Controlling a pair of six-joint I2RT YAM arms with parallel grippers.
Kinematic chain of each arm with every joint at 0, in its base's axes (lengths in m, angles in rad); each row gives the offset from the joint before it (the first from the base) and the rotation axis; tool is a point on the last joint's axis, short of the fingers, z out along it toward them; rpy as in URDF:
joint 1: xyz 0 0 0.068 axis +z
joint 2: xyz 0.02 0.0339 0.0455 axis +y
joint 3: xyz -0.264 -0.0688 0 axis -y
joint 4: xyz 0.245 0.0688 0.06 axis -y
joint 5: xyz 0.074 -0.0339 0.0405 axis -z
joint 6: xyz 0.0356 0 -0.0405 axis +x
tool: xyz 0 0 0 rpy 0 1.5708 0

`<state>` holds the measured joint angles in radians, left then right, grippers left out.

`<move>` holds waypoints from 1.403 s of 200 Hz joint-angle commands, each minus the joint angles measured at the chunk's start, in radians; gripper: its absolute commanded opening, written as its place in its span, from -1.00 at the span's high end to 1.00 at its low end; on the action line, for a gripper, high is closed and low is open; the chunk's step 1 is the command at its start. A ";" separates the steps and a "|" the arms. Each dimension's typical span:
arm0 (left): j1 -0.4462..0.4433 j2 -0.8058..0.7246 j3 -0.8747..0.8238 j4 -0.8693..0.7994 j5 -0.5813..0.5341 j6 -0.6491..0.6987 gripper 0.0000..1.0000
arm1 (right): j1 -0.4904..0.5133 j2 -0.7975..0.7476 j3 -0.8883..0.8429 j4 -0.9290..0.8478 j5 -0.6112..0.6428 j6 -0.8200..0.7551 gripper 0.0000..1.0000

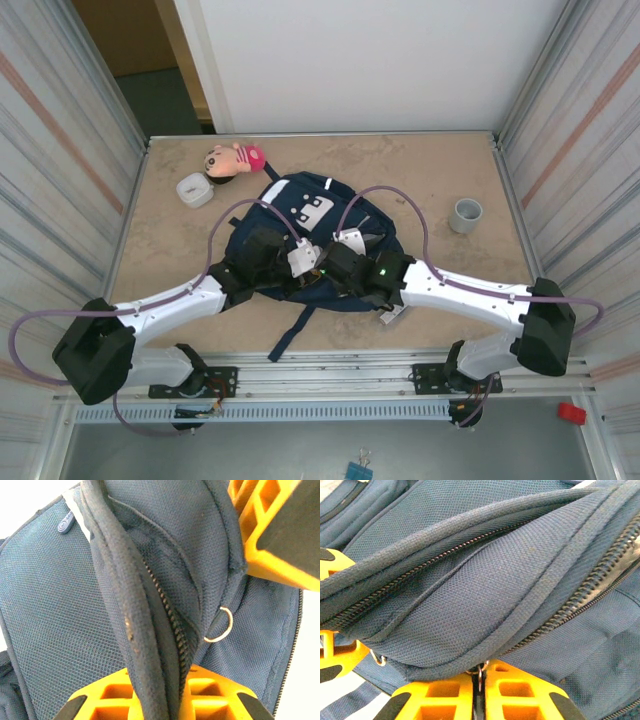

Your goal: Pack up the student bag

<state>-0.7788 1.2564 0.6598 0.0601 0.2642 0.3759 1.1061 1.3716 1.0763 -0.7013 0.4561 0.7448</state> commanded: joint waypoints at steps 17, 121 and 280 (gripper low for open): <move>0.012 -0.025 -0.014 -0.015 -0.026 -0.026 0.95 | -0.059 -0.080 0.018 -0.006 -0.062 -0.020 0.96; -0.060 -0.145 -0.068 -0.027 -0.026 0.092 -0.24 | -0.237 -0.094 0.021 -0.018 -0.680 -0.166 1.00; -0.176 -0.157 -0.090 0.023 -0.216 0.191 0.96 | -0.493 -0.187 -0.059 -0.133 -0.809 -0.255 1.00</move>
<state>-0.9867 1.1660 0.6022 0.1432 0.0353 0.5762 0.6880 1.2358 1.0222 -0.7567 -0.3683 0.5770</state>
